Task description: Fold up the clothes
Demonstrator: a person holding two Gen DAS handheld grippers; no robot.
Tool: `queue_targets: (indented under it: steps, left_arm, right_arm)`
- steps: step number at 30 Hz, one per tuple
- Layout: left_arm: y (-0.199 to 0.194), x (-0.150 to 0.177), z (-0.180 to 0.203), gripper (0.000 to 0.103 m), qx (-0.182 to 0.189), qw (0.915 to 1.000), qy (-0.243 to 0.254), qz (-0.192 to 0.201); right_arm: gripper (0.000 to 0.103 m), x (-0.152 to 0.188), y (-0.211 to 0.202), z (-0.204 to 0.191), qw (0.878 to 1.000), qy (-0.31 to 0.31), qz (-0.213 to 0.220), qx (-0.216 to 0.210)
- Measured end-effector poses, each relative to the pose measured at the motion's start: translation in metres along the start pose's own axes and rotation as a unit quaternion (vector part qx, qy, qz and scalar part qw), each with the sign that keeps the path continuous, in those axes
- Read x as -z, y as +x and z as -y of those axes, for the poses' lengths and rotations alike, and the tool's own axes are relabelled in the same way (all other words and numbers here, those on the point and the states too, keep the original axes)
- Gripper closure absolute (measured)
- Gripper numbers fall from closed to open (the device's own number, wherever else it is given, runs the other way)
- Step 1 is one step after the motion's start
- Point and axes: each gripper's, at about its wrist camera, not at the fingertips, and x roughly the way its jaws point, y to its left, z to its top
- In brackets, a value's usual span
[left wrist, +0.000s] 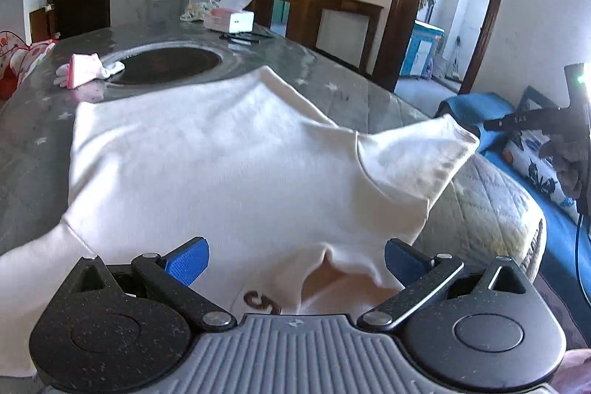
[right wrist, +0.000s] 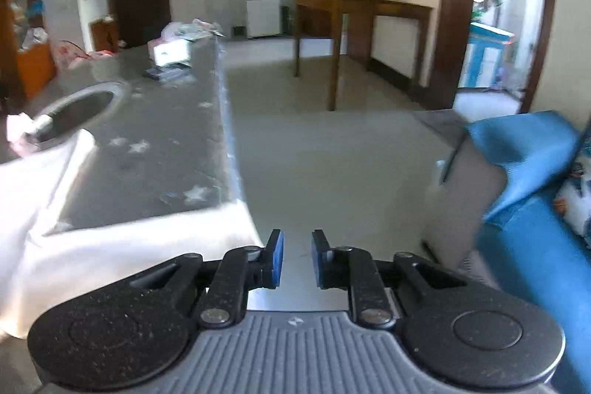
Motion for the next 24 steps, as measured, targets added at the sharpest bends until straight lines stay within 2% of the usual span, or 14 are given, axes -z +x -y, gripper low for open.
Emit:
queue_targets:
  steps: [3,5,11,13,21,24]
  left_arm:
    - [0.001,0.001,-0.003,0.0,0.0,0.9999,-0.01,-0.008]
    - [0.0,0.001,-0.004,0.0,-0.001,0.9996,-0.025,-0.01]
    - [-0.004,-0.002,-0.016,0.0,-0.019,0.9954,-0.093,-0.011]
    - [-0.005,-0.002,-0.018,0.0,-0.018,0.9951,-0.097,-0.009]
    - [0.001,0.002,-0.002,0.0,-0.054,0.997,-0.055,-0.006]
    - [0.006,0.006,0.01,0.0,-0.077,0.997,-0.009,-0.007]
  right_arm:
    - [0.081,-0.006,-0.002,-0.014,0.999,-0.004,0.013,-0.04]
    - [0.068,-0.01,0.001,-0.028,0.998,-0.012,0.021,-0.066]
    - [0.066,-0.012,0.024,-0.07,0.992,-0.026,0.015,-0.121]
    - [0.064,-0.009,0.028,-0.079,0.991,-0.028,0.012,-0.133]
    - [0.062,0.003,0.036,-0.092,0.987,-0.027,-0.001,-0.157]
    - [0.059,0.006,0.037,-0.091,0.987,-0.026,-0.004,-0.16]
